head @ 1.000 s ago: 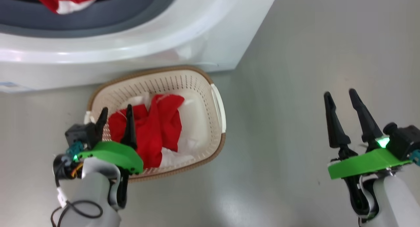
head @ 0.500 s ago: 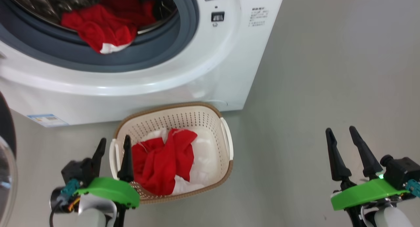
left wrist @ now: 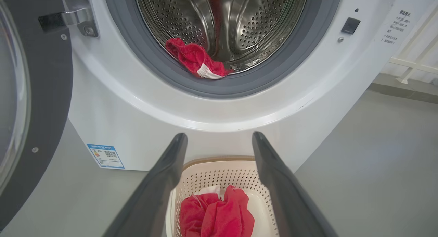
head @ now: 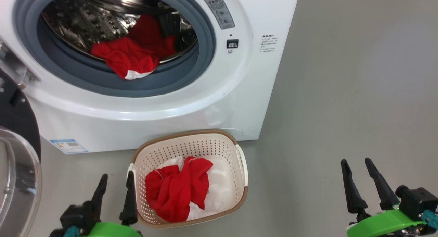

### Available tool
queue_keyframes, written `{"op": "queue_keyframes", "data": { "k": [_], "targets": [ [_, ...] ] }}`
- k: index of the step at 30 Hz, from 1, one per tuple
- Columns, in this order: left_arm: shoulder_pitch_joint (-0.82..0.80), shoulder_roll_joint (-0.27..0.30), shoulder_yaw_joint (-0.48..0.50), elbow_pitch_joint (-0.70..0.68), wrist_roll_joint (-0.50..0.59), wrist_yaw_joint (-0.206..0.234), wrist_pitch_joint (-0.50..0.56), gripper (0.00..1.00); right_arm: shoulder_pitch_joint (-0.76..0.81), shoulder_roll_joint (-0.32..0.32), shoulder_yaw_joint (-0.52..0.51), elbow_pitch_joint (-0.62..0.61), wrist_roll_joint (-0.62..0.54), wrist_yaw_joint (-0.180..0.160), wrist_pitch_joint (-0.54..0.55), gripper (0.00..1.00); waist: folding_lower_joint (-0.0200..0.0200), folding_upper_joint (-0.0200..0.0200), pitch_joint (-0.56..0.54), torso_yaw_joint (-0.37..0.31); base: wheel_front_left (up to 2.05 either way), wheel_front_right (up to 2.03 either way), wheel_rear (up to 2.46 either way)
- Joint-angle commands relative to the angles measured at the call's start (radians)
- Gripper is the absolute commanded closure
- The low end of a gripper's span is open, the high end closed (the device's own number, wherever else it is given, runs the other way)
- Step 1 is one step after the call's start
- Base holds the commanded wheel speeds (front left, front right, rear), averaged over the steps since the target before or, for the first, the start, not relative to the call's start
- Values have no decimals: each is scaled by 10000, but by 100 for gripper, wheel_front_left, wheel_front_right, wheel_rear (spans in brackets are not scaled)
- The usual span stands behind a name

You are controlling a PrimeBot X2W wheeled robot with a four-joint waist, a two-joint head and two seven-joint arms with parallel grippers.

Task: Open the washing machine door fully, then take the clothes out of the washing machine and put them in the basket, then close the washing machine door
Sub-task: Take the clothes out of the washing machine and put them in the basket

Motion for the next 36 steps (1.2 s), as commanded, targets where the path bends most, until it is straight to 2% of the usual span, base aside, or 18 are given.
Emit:
{"op": "queue_keyframes", "data": {
  "k": [1,15,28,36],
  "targets": [
    [210,208,371,-463,109,79,-49,0,103,-79,149,-230,-181,75,-65,0,0,0,-167,37,0,0,0],
    [1660,208,387,-2002,-194,687,-49,0,640,-34,163,-313,-231,75,-65,0,0,0,-405,-46,0,0,0],
    [1547,208,328,-2152,-173,739,-49,0,492,-28,124,-350,-228,75,-65,0,0,0,-224,-46,0,0,0],
    [896,208,-20,-1935,-220,717,-49,0,256,21,110,-443,-220,75,-65,0,0,0,168,-19,0,0,0]
  ]
}}
